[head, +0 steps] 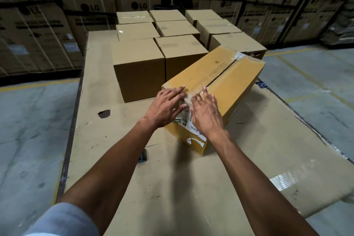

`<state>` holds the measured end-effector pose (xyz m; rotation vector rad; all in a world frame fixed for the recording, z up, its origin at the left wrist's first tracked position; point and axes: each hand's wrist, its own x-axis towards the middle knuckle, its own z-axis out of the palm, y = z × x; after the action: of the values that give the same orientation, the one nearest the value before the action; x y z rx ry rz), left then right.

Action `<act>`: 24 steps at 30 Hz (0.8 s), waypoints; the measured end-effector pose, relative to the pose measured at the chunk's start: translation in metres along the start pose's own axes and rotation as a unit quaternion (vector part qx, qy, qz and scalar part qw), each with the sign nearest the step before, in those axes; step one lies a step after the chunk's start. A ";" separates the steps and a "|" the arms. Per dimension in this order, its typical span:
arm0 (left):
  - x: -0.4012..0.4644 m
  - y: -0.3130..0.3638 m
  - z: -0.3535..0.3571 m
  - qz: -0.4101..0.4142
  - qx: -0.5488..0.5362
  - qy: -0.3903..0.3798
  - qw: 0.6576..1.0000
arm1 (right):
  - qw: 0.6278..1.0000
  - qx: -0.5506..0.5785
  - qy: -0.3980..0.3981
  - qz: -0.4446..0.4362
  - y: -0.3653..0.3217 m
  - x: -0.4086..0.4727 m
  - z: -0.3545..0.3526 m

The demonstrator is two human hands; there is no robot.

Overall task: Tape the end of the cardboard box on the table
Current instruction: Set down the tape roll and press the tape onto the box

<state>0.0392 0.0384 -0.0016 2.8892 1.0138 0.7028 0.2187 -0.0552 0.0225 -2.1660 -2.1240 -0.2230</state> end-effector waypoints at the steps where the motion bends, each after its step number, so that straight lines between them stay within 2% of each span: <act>1: 0.001 0.001 -0.001 -0.001 0.015 -0.010 1.000 | 1.000 0.000 -0.013 0.003 -0.001 0.001 -0.001; 5: 0.006 0.011 -0.007 -0.030 0.043 -0.046 0.998 | 0.998 0.039 -0.050 0.004 -0.003 0.007 -0.008; 8: 0.006 0.020 -0.011 -0.056 0.028 -0.058 0.996 | 0.984 0.175 -0.024 -0.027 0.007 0.003 -0.021; 10: 0.006 0.022 -0.012 -0.070 0.026 -0.073 0.995 | 0.975 0.221 -0.010 -0.033 0.020 -0.004 -0.025; 16: 0.018 -0.001 -0.036 -0.156 0.022 -0.126 0.979 | 0.990 0.133 -0.027 -0.034 0.047 -0.020 -0.029; 20: 0.022 0.000 -0.050 -0.206 0.031 -0.159 0.965 | 0.980 0.178 -0.067 -0.064 0.036 -0.015 -0.026; 24: 0.015 0.027 -0.040 -0.189 0.020 -0.164 0.968 | 0.965 0.235 -0.056 -0.098 0.035 -0.010 -0.024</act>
<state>0.0490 0.0200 0.0439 2.5954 1.4692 0.1771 0.2524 -0.0700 0.0455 -1.7350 -2.1689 0.3633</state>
